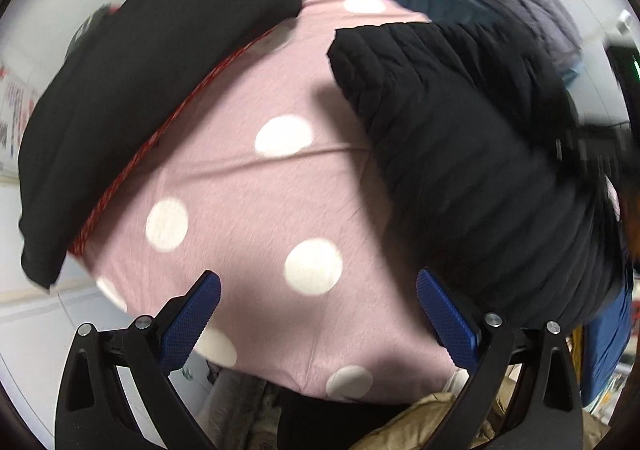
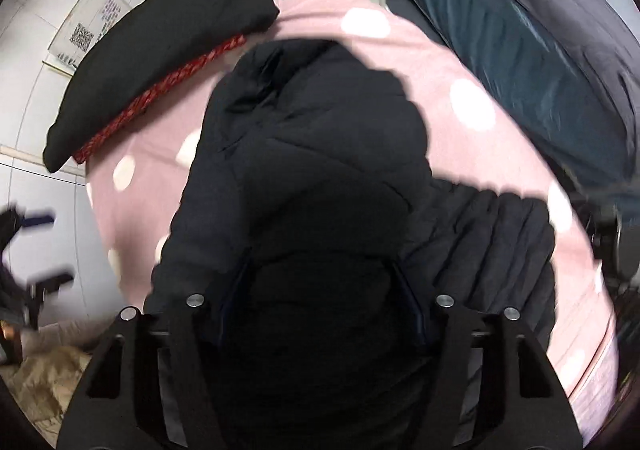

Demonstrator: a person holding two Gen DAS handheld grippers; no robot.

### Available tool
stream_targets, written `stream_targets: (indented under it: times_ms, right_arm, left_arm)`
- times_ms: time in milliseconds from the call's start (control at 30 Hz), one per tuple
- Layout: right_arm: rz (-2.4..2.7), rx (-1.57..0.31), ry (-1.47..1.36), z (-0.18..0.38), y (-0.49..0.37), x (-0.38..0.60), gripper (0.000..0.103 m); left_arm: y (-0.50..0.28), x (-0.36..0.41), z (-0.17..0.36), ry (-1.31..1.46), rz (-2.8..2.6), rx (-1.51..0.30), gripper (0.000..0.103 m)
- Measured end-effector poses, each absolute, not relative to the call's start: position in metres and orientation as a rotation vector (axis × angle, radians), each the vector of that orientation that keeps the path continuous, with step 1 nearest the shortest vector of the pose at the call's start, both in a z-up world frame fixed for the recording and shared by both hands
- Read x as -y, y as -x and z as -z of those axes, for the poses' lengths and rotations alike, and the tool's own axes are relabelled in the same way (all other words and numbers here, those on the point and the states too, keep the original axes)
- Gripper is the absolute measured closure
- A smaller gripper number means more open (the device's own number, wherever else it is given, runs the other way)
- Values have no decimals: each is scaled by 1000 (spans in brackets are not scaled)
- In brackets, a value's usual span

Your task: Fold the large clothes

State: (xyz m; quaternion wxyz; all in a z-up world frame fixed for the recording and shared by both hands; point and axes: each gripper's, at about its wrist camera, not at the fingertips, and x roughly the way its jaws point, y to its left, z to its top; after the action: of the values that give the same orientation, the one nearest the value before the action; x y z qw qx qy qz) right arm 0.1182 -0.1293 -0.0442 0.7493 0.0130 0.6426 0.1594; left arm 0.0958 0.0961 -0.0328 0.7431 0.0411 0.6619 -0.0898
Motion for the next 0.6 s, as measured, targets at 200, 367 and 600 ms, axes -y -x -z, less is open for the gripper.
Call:
stream_targets:
  times_ms: [200,367,600]
  right_arm:
    - [-285,-1396,-117,51,11,129,35]
    - [-244,-1400,18,70,93,72,29]
    - [-254,-1454,92,92,126,41,24]
  left_arm:
    - [-95,-54,20,-137,332,-1397,7]
    - [-72,-25,44,-166,414,-1499,6]
    - [-47,-29,75,-186,441,-1562,6]
